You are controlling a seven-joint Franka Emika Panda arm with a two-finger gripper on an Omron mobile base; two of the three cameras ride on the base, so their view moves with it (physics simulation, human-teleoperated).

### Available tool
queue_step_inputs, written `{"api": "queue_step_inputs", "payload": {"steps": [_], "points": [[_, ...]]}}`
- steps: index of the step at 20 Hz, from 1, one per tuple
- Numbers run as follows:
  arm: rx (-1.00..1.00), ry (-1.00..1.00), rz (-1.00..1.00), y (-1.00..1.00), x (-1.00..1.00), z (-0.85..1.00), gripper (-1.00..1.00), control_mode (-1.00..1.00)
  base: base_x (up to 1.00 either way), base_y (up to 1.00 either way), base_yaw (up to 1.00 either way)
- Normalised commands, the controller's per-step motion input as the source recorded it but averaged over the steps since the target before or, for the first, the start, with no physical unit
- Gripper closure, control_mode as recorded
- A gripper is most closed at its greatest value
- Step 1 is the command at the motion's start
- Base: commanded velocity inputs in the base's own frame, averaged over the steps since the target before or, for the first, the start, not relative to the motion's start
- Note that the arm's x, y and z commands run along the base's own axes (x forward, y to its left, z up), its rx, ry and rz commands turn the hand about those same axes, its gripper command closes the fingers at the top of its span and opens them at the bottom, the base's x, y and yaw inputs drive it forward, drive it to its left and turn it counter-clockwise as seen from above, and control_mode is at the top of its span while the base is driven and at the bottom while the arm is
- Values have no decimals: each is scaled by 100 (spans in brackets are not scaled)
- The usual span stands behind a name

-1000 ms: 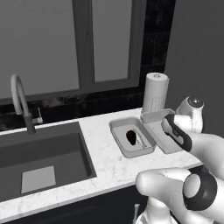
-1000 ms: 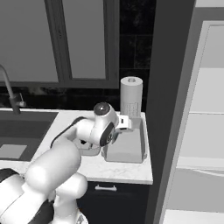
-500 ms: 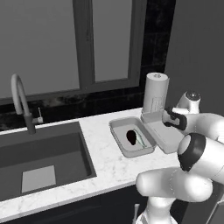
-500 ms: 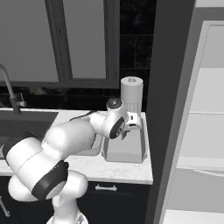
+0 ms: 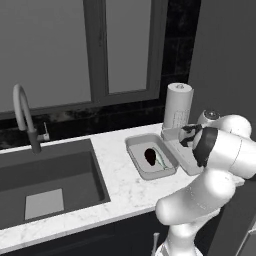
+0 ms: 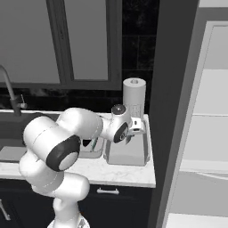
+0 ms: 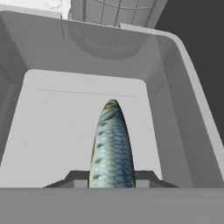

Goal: Place one avocado and one fish in each tupperware on the nearby counter, to pack two identical lunches.

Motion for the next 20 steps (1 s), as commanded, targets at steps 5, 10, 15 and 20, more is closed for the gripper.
{"api": "queue_step_inputs", "payload": {"steps": [5,10,15,20], "points": [[0,1,0,0,0,-11,-100,-100,0,0,0],[0,0,0,0,-35,60,-100,-100,0,0,0],[0,0,0,27,-12,56,-100,-100,0,0,0],[-1,0,0,62,-85,93,-100,-100,0,0,0]]}}
